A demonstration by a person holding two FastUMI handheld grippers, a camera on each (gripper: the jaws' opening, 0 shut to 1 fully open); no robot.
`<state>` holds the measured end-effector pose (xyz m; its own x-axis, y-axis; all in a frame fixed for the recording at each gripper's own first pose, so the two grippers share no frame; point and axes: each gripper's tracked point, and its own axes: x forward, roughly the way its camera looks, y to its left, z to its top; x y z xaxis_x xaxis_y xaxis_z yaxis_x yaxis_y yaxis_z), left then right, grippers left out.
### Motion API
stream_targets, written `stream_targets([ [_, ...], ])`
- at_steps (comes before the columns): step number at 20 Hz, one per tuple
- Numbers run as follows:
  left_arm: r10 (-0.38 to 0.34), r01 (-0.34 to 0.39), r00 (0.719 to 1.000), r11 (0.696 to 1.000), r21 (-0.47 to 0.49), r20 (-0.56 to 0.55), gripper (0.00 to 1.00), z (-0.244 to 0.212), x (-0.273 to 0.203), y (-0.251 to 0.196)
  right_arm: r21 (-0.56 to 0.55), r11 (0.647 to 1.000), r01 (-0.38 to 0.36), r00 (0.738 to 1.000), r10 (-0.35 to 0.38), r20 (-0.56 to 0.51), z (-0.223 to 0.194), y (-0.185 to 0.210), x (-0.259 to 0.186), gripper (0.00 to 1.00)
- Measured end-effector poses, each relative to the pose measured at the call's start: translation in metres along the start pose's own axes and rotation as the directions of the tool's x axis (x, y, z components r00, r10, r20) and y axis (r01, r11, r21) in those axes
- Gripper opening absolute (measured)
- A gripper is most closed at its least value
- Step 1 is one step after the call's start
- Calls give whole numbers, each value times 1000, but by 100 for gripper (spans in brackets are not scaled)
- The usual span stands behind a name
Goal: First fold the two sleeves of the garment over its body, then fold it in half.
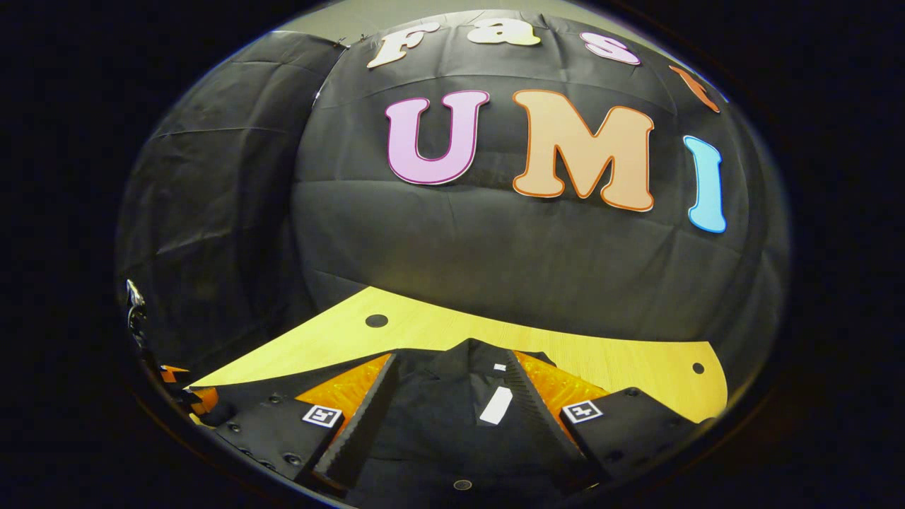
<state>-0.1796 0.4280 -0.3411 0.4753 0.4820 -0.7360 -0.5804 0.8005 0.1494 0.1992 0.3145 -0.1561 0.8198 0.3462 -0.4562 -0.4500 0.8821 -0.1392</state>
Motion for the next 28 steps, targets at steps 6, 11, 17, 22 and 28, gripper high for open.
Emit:
stream_targets([
  [6,-3,1,1000,998,-68,-29,81,-23,10,1,-1,1000,17,999,-17,46,11,-7,-10,98],
  [11,-62,61,998,997,-42,-23,20,-26,10,-14,14,1000,8,999,-8,42,9,-14,-16,99],
  [17,-100,100,995,994,-44,-6,0,-8,-2,-27,38,999,12,998,-14,64,7,-35,-39,100],
  [22,-163,162,979,987,20,124,0,59,-27,-62,69,997,33,996,-39,85,4,-62,-61,99],
  [28,-299,273,924,952,139,236,0,124,-56,-139,99,992,74,993,-83,88,-12,-99,-90,99],
])
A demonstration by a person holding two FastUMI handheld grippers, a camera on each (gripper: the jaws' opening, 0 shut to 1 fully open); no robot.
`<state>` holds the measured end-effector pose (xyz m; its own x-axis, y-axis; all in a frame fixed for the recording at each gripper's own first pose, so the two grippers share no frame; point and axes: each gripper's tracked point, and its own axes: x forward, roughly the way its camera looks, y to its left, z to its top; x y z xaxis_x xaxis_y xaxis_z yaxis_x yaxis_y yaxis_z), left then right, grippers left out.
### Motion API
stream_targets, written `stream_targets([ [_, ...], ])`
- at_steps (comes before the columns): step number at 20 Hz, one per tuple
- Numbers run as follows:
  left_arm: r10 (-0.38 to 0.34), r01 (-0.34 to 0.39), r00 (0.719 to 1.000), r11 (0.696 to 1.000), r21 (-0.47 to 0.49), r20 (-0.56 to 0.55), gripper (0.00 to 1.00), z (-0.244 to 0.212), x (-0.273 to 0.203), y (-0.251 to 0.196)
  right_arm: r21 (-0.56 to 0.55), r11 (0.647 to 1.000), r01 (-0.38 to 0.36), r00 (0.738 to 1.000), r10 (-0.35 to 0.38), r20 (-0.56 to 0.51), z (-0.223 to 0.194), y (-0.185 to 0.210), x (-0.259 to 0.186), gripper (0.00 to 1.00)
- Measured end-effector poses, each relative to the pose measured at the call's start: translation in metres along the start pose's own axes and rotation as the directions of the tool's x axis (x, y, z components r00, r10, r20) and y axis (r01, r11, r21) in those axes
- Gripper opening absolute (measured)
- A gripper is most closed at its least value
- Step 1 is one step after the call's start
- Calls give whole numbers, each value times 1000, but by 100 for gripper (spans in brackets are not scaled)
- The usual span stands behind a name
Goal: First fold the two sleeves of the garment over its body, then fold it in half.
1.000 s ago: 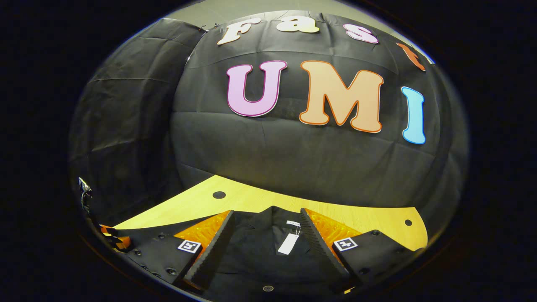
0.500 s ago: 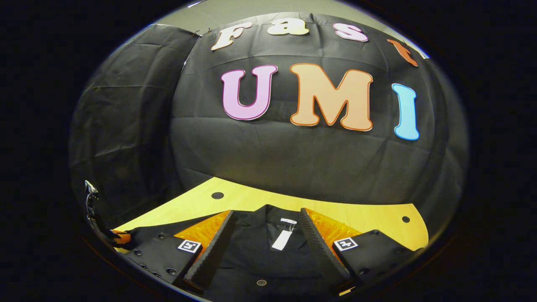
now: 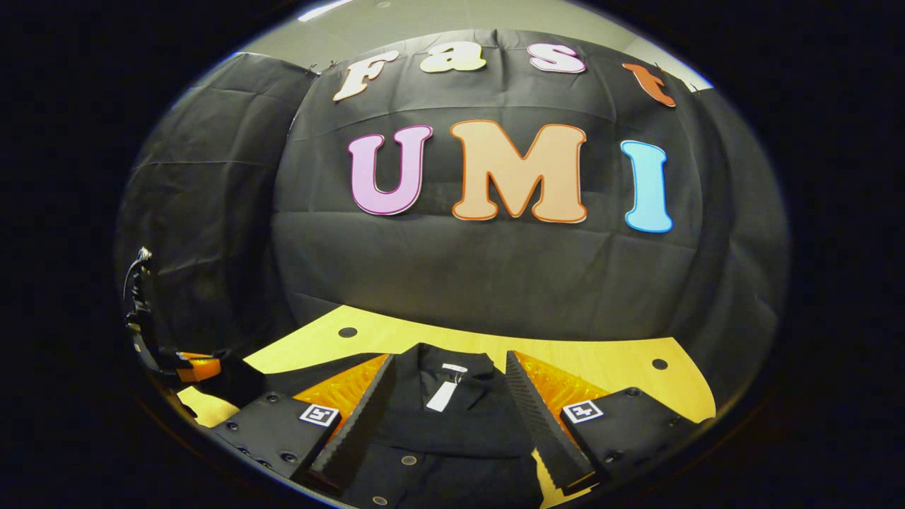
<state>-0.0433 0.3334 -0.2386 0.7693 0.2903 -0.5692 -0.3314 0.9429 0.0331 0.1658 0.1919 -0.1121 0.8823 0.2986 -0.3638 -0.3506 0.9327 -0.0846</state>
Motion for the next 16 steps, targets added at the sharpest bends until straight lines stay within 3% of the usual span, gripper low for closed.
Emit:
stream_targets([
  [10,-139,132,986,988,77,95,0,56,23,-95,71,991,110,994,-110,-1,-15,-79,-42,99],
  [16,-234,218,965,966,137,117,0,76,31,-161,109,978,177,984,-178,0,-24,-124,-69,99],
])
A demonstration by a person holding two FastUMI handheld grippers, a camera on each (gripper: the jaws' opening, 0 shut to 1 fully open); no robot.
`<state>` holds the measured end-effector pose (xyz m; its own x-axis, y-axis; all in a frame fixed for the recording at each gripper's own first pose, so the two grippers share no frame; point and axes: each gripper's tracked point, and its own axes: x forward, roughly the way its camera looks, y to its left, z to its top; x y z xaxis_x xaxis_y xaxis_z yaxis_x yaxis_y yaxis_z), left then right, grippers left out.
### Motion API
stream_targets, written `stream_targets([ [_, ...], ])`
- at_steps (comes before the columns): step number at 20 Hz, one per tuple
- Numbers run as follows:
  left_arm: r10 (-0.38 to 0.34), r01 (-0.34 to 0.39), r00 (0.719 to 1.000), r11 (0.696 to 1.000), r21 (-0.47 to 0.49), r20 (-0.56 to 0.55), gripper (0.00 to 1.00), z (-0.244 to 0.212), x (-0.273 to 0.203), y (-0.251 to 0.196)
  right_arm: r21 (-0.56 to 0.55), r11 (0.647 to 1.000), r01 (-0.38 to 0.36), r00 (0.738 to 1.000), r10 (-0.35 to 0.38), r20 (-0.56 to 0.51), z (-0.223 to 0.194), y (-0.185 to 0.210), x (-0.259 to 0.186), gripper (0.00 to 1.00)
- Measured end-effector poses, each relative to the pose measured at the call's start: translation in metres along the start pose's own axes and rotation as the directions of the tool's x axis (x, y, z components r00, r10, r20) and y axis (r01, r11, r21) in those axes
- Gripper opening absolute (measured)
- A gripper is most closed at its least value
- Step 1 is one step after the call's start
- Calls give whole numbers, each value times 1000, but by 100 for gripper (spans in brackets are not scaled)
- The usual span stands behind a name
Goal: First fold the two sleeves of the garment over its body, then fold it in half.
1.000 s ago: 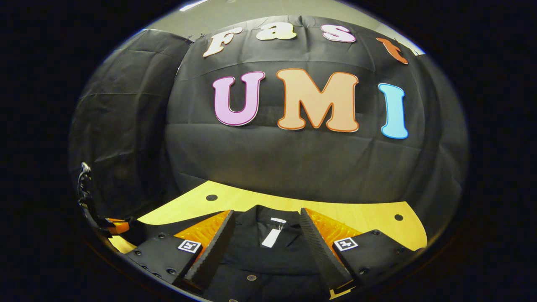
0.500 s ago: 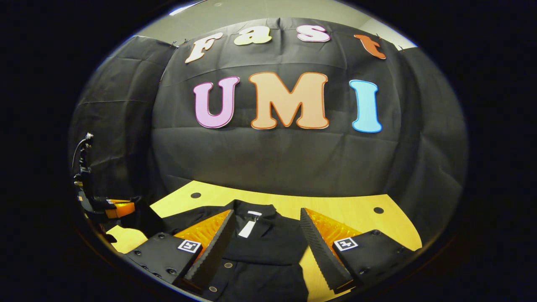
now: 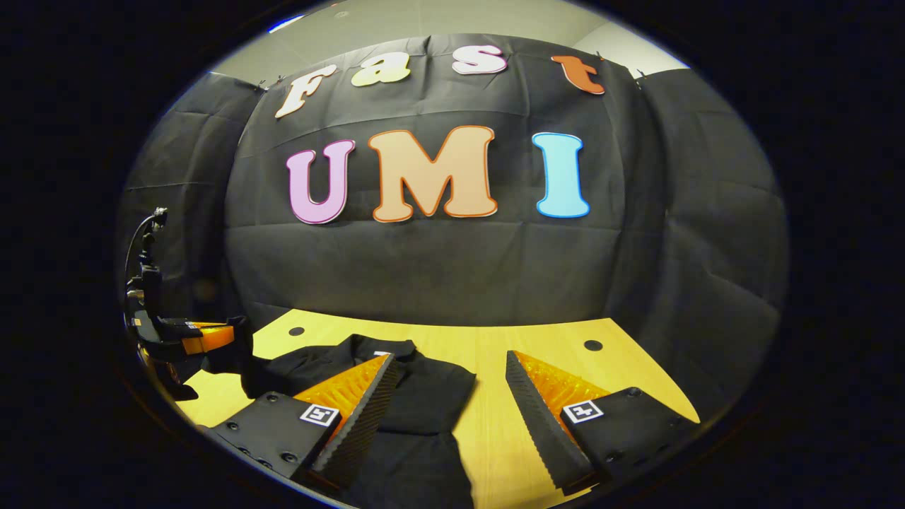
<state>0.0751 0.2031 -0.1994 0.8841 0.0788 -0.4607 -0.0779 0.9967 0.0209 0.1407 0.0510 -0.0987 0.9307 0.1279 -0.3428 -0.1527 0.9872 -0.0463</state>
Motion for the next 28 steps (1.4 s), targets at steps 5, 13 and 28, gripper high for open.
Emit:
stream_targets([
  [5,-82,82,997,996,27,11,0,18,24,-62,31,998,52,999,-52,-4,-8,-40,-14,99],
  [13,-188,188,982,981,53,0,0,19,44,-140,62,990,129,992,-129,-7,-17,-91,-38,99],
  [28,-352,354,935,934,52,-40,66,19,84,-267,109,969,223,974,-219,-53,-35,-157,-54,99],
])
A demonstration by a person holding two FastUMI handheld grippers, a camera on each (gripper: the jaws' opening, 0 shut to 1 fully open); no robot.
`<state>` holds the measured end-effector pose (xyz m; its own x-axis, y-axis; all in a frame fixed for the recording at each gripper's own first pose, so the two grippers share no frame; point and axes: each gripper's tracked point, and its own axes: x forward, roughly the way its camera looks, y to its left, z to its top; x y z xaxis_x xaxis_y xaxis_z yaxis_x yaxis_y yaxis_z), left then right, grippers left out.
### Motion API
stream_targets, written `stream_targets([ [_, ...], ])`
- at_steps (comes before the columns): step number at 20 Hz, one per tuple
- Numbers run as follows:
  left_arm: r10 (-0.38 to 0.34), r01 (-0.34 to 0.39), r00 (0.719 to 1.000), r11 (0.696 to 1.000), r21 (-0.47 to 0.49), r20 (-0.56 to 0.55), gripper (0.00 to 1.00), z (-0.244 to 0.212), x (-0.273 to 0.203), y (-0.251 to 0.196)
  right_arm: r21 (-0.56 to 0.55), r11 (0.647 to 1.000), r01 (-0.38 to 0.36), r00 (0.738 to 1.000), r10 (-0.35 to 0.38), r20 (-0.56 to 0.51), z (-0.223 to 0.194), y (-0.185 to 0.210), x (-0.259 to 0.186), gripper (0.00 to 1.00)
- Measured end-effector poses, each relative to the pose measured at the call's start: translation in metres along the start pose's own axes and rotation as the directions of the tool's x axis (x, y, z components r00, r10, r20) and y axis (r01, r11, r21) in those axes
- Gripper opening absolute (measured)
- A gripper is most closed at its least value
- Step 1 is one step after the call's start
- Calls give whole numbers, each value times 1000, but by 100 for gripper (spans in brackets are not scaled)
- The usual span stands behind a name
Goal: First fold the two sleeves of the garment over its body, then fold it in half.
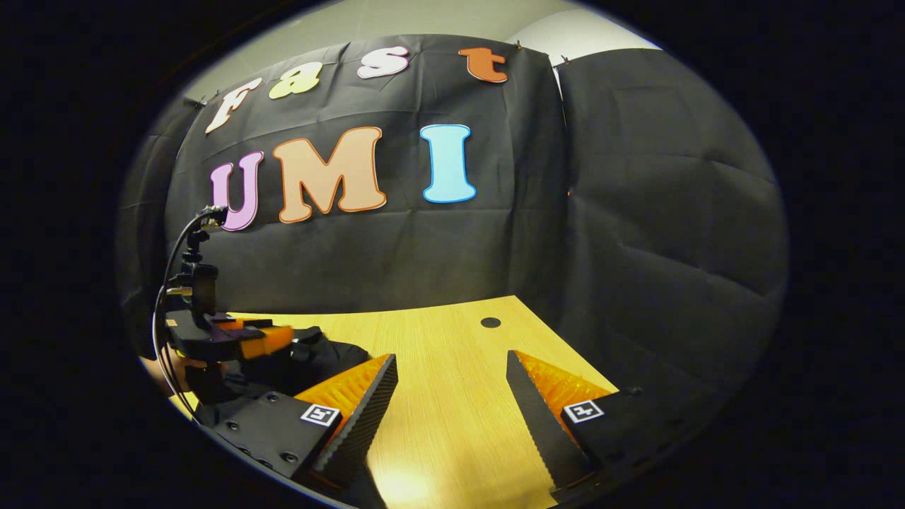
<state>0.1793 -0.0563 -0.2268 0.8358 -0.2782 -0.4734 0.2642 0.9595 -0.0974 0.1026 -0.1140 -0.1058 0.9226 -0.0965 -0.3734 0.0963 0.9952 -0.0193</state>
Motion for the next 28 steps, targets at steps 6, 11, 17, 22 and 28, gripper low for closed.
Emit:
stream_targets([
  [6,40,-43,995,998,39,89,94,27,-22,5,-29,997,-67,998,68,14,4,12,1,98],
  [11,152,-153,979,988,-7,132,94,34,-68,30,-48,984,-173,984,175,35,8,27,0,99],
  [17,311,-300,931,950,-85,191,94,26,-155,67,-84,953,-292,955,296,32,-2,59,-19,98],
  [22,364,-348,914,930,-117,176,93,-1,-228,101,-70,953,-293,953,298,56,-10,87,-55,94],
  [28,433,-417,889,900,-126,148,93,-41,-299,144,-81,953,-291,955,294,32,-35,117,-82,98],
])
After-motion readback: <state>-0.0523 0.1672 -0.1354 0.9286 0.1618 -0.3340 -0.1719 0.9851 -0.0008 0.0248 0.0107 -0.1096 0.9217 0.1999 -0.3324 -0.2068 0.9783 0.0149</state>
